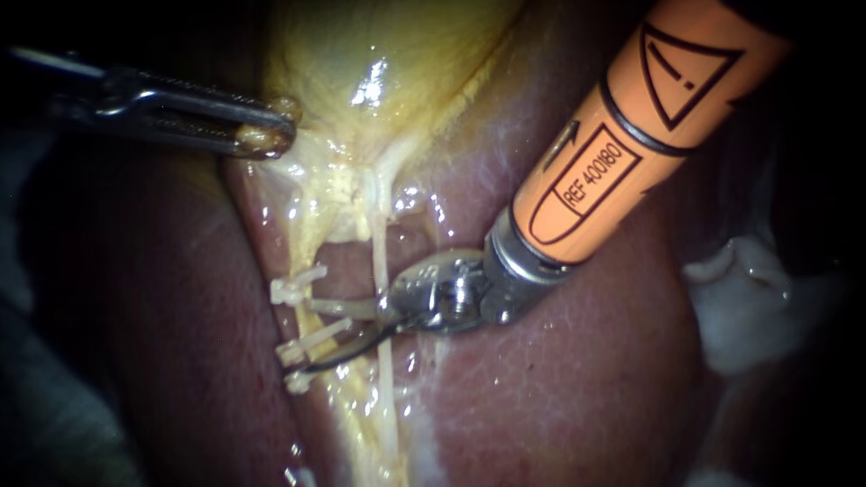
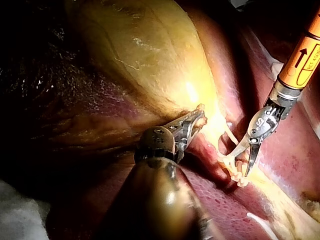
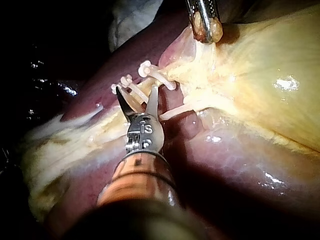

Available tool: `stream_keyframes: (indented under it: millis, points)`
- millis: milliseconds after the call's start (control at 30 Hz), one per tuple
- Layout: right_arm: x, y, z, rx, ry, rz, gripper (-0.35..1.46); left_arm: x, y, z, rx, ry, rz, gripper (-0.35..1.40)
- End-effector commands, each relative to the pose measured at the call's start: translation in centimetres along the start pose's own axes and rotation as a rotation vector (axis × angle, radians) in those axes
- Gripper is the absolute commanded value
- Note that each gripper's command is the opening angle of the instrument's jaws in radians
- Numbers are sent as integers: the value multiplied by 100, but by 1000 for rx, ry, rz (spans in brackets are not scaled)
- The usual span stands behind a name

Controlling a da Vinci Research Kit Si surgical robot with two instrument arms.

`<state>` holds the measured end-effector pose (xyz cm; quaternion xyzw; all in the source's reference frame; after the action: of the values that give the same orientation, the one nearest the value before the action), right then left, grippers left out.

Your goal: Go to the cutting position left tube

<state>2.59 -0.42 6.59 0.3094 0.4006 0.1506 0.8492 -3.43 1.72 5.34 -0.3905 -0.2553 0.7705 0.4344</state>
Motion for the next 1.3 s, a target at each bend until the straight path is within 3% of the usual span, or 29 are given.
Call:
stream_keyframes:
  millis: [33,600,967,1133,1300]
  points:
    - [0,-1,-2,1,0,-1,124,0,0,0,0,0,0,-35]
    - [-4,-17,-54,-1,6,-1,126,0,0,0,0,0,0,-35]
    - [-1,-21,-73,-6,12,3,126,0,-1,0,-1,0,0,-35]
    - [-2,-18,-74,3,29,5,126,0,-1,0,-1,0,0,-35]
    - [-8,-4,-75,71,73,12,126,0,-1,0,-1,0,0,-35]
